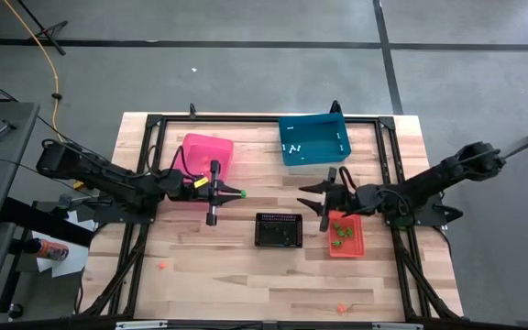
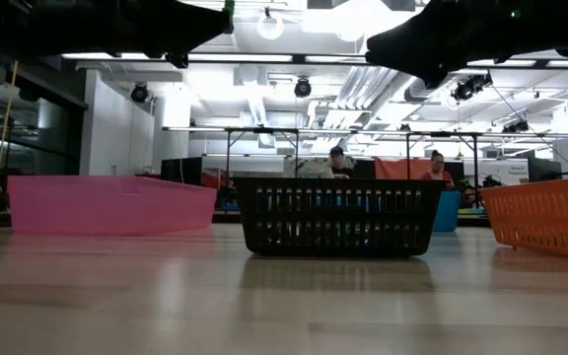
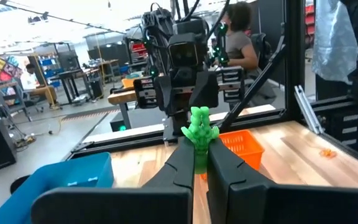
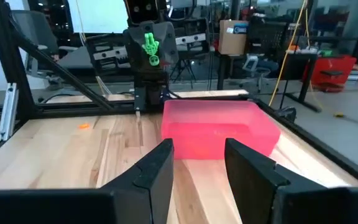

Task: Sort Halloween decoration
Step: Put the green skeleton toy into the orange bin

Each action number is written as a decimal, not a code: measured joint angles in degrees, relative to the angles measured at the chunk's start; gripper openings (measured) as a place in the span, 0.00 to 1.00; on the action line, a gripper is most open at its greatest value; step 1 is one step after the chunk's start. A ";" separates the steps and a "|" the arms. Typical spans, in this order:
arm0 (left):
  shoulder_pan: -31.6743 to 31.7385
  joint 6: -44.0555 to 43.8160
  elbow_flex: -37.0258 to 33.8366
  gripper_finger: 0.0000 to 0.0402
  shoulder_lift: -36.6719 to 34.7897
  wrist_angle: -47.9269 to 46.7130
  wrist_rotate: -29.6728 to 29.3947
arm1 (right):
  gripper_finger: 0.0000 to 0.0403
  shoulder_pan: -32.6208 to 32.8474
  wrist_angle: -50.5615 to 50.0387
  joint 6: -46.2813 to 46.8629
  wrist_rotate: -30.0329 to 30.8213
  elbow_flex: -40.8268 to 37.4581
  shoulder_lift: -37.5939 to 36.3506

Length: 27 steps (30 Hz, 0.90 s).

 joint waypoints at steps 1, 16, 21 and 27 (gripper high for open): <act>0.00 -0.61 0.00 0.00 0.00 0.10 0.00 | 0.35 0.00 0.16 -0.84 0.53 0.03 -0.08; -2.14 3.17 22.89 0.00 31.08 -0.09 3.28 | 0.35 0.17 -3.05 -5.58 7.75 1.01 -9.16; -1.99 6.11 36.28 0.00 44.09 -0.12 7.32 | 0.35 0.17 -5.76 -4.36 7.37 1.03 -10.80; -1.23 6.78 49.60 0.00 54.37 -2.37 13.78 | 0.35 0.17 -6.68 -4.51 7.31 1.03 -10.81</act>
